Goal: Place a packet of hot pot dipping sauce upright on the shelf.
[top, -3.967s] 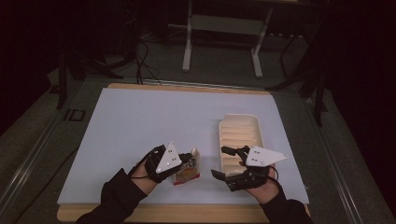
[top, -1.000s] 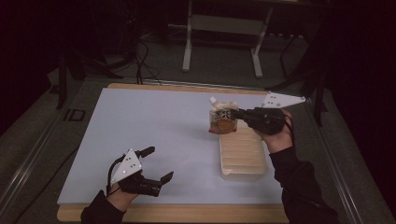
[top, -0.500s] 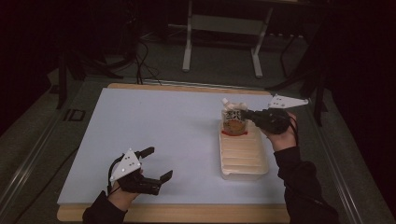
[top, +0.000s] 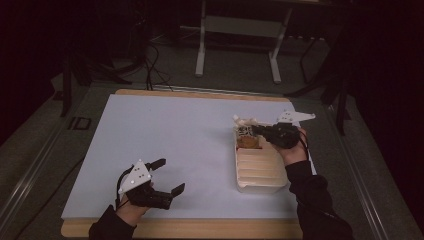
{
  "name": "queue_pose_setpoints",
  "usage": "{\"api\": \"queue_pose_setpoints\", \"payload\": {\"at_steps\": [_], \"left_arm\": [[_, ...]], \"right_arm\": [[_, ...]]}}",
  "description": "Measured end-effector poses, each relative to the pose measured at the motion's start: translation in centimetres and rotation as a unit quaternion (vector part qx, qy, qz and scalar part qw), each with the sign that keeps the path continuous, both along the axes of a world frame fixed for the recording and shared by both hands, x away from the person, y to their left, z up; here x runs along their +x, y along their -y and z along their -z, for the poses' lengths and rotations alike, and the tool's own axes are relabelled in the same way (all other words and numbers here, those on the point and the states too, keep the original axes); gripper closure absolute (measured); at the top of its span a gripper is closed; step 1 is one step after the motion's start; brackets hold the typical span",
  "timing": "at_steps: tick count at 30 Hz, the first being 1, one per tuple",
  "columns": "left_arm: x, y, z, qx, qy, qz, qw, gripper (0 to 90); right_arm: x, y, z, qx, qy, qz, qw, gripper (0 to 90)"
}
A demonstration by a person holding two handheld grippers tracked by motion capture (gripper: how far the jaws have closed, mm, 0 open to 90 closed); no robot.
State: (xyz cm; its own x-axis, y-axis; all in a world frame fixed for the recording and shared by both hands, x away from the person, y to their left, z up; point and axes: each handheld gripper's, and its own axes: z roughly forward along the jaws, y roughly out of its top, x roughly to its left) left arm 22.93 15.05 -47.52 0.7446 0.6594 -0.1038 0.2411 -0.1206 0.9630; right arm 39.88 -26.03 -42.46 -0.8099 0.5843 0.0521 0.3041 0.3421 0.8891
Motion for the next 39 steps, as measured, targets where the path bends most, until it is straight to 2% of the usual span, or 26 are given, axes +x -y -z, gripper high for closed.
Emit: {"api": "queue_pose_setpoints", "payload": {"at_steps": [5,8,10,11,18,22,29,36,38,39], "left_arm": [[0.0,0.0,0.0,-0.003,0.000,0.002,1.0000,0.5],[0.0,0.0,0.0,-0.003,-0.001,0.003,1.0000,0.5],[0.0,0.0,0.0,-0.002,-0.001,0.002,1.0000,0.5],[0.0,0.0,0.0,-0.003,-0.002,0.003,1.0000,0.5],[0.0,0.1,0.1,-0.001,0.000,0.005,1.0000,0.5],[0.0,0.1,0.1,-0.001,-0.001,0.005,1.0000,0.5],[0.0,0.2,0.1,0.000,0.000,0.006,1.0000,0.5],[0.0,0.3,0.1,0.002,0.002,0.007,1.0000,0.5],[0.0,0.3,0.1,0.002,0.001,0.007,1.0000,0.5],[-0.1,0.3,0.1,0.002,0.002,0.007,1.0000,0.5]], "right_arm": [[-0.2,0.2,1.0,-0.004,-0.008,0.004,1.0000,88.0],[-0.5,0.6,1.3,-0.002,-0.011,0.018,0.9998,86.4],[-0.7,0.8,1.2,-0.006,-0.008,0.023,0.9997,81.4],[-0.9,1.0,1.1,-0.001,-0.005,0.026,0.9997,77.5],[-1.7,2.0,-0.6,0.037,0.014,0.041,0.9984,64.5],[-2.3,2.1,-1.7,0.051,0.023,0.039,0.9977,62.5],[-4.1,0.8,-2.6,0.060,0.033,0.013,0.9976,56.7],[-6.1,-1.0,-3.3,0.064,0.042,0.010,0.9970,42.4],[-6.6,-1.5,-3.4,0.063,0.046,0.011,0.9969,32.4],[-6.9,-1.8,-3.4,0.061,0.046,0.010,0.9971,30.5]]}}
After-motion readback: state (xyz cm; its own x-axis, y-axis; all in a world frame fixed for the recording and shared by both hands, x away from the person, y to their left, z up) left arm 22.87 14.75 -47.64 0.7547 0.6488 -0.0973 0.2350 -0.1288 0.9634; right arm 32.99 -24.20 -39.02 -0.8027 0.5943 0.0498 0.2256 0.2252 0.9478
